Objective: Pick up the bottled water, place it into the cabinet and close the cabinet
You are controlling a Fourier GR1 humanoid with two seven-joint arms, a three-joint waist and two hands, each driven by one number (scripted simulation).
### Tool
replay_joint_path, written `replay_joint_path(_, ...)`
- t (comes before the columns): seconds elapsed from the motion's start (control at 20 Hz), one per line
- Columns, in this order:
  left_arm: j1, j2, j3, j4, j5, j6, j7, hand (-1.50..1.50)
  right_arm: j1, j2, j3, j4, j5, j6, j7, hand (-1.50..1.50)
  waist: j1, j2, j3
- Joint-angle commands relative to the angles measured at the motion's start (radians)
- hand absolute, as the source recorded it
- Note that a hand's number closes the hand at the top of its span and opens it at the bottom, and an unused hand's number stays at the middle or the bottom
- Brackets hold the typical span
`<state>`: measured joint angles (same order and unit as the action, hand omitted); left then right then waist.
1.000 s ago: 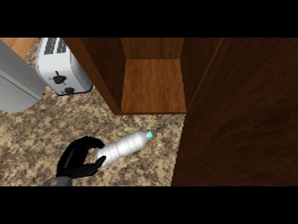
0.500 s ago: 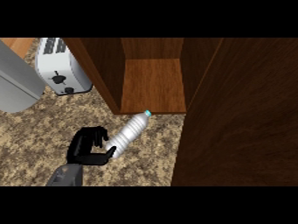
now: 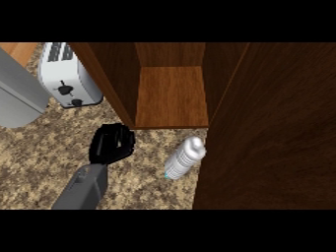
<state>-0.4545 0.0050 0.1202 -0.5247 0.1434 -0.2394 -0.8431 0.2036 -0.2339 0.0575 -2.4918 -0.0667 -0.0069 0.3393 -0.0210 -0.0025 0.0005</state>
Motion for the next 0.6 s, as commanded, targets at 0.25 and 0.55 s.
replay_joint_path(0.25,-0.08,-0.005,-0.214,-0.046,0.263,0.093,0.096,1.5,0.074,0.007,-0.199,-0.029,-0.267,0.105,-0.042,-1.5,-0.016,-0.001,0.0)
replay_joint_path(0.55,-0.132,-0.004,-0.349,-0.144,0.392,0.224,0.19,1.5,0.031,-0.003,-0.292,0.075,-0.329,0.156,-0.078,-1.5,-0.031,-0.001,0.001)
